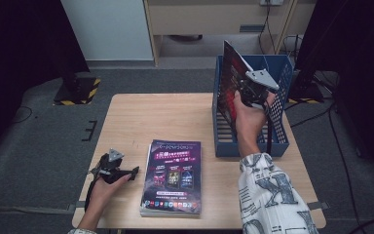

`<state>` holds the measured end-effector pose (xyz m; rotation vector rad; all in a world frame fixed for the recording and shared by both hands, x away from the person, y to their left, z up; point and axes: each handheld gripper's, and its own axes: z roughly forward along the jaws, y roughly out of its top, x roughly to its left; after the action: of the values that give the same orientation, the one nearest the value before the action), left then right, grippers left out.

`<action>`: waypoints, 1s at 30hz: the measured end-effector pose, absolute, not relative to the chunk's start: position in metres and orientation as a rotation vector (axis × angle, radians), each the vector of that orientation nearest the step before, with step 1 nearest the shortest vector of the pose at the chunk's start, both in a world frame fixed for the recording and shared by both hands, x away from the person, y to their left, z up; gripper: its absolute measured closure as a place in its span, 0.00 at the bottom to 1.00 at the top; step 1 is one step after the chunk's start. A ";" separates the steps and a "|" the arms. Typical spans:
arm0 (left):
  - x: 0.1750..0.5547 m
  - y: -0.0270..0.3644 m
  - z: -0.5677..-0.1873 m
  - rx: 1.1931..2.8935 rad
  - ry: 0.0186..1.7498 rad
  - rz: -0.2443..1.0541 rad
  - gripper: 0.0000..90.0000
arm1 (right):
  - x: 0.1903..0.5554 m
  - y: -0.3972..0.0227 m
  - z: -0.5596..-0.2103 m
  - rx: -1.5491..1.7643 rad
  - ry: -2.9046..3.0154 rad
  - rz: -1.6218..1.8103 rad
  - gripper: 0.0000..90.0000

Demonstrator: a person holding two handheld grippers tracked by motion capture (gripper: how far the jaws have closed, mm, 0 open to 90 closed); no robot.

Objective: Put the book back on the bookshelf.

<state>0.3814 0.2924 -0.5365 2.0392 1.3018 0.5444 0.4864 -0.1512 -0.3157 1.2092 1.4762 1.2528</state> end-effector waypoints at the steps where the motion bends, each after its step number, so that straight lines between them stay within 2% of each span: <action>1: 0.381 0.292 -0.536 2.040 1.302 0.544 0.05 | 0.487 -0.151 -0.317 1.208 1.474 1.254 0.97; 30: 0.382 0.293 -0.536 2.045 1.297 0.544 0.05 | 0.489 -0.150 -0.354 1.227 1.460 1.287 0.97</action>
<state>0.3819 0.2927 -0.5364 2.0452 1.2972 0.5437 0.4890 -0.1499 -0.3544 1.2270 1.4596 1.2872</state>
